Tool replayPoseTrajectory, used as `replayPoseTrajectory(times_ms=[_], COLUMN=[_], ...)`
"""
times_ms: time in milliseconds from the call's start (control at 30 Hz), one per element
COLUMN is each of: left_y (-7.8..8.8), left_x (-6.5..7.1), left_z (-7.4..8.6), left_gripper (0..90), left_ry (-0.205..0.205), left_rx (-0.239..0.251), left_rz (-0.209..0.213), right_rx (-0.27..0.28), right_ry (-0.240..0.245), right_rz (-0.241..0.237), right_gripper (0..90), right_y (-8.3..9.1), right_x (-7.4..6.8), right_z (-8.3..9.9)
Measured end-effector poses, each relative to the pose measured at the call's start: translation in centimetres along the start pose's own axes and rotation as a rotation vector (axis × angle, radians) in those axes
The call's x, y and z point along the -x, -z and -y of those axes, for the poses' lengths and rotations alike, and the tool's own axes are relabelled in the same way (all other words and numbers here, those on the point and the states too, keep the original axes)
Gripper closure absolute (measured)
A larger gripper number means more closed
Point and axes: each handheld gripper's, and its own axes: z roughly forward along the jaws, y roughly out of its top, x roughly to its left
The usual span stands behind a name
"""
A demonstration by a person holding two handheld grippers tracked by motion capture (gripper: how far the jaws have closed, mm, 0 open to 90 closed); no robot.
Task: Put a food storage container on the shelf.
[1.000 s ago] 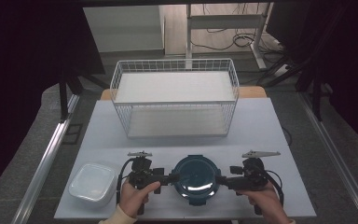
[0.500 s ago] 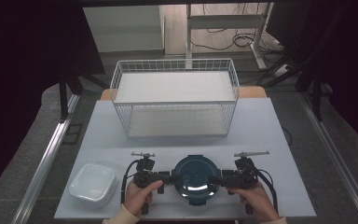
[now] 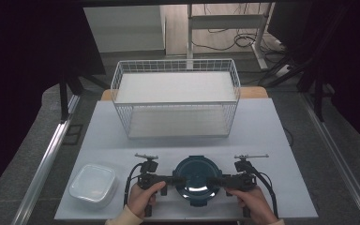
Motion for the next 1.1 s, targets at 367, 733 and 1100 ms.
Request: replayPoseTrajectory(times_ms=[367, 733, 1100], left_y=[-0.1, 0.5, 1.0], left_x=[0.2, 1.5, 2.9], left_z=[0.0, 0.1, -0.3], left_gripper=[35.4, 40.7, 41.7], left_ry=[0.039, 0.018, -0.049], left_rx=[0.015, 0.049, 0.065], left_rz=[-0.017, -0.046, -0.078], right_rx=[0.003, 0.059, 0.093], right_ry=[-0.090, -0.072, -0.003], right_rz=[-0.032, -0.036, -0.030], right_gripper=[28.0, 37.4, 39.0], right_y=[0.1, 1.2, 1.9], right_x=[0.3, 0.0, -0.7], right_z=[0.3, 0.2, -0.3])
